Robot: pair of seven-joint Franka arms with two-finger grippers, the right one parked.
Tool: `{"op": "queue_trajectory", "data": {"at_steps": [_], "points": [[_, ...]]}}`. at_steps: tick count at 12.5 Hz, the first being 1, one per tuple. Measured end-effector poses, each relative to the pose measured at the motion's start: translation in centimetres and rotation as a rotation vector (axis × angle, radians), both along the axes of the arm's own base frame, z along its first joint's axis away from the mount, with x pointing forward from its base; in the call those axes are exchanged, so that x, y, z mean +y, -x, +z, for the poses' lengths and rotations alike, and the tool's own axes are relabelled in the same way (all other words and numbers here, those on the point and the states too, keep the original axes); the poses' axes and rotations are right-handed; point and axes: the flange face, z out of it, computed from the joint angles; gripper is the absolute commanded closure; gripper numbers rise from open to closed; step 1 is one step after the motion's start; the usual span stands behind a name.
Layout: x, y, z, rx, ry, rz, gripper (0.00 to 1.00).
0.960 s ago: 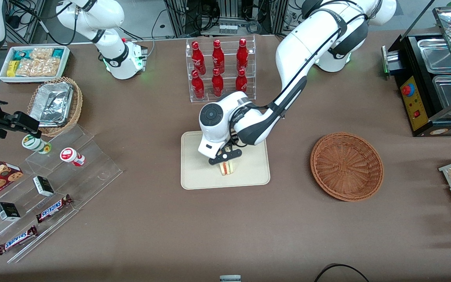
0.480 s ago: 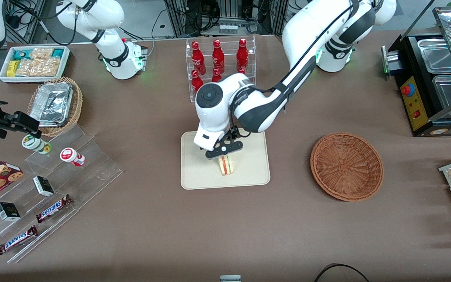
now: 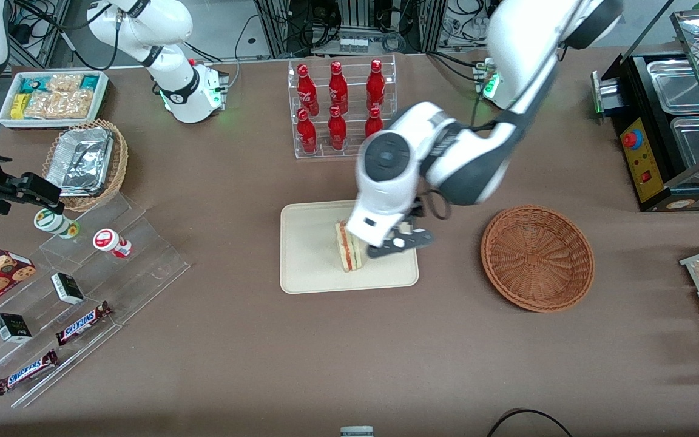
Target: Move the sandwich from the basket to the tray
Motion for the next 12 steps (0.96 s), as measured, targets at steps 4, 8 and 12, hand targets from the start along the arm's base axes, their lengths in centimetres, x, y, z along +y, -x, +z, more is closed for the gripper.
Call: {"op": "queue_trajectory", "data": {"at_steps": [4, 8, 12], "points": [[12.0, -1.9, 3.3, 0.04, 0.025, -0.128, 0.0], [21.2, -1.1, 6.3, 0.068, 0.025, -0.21, 0.0], [27.5, -0.4, 8.8, 0.108, 0.005, -0.239, 0.0]]}}
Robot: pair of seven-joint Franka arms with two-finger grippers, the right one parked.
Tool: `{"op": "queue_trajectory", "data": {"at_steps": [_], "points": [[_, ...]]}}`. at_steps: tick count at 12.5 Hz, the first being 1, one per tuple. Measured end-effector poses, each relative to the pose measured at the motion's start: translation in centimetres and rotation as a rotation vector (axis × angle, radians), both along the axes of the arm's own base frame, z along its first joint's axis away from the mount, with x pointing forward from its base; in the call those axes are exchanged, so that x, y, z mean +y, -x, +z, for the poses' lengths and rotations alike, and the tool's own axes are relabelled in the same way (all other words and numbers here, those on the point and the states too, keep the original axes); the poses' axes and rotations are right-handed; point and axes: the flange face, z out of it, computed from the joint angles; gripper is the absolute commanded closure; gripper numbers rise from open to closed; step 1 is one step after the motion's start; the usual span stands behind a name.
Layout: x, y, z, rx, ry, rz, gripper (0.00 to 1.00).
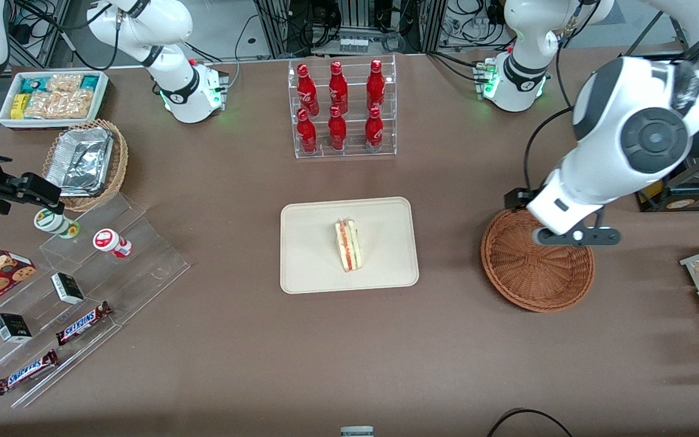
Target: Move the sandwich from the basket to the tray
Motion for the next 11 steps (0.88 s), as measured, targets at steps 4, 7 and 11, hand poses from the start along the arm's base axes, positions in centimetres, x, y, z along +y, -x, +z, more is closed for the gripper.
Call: {"op": "queue_trajectory", "data": {"at_steps": [4, 7, 11], "points": [[4.4, 2.9, 4.9, 0.024, -0.007, -0.028, 0.0], [5.8, 5.2, 7.9, 0.035, 0.004, -0.045, 0.0], [10.3, 7.0, 10.3, 0.051, 0.042, -0.049, 0.0]]}}
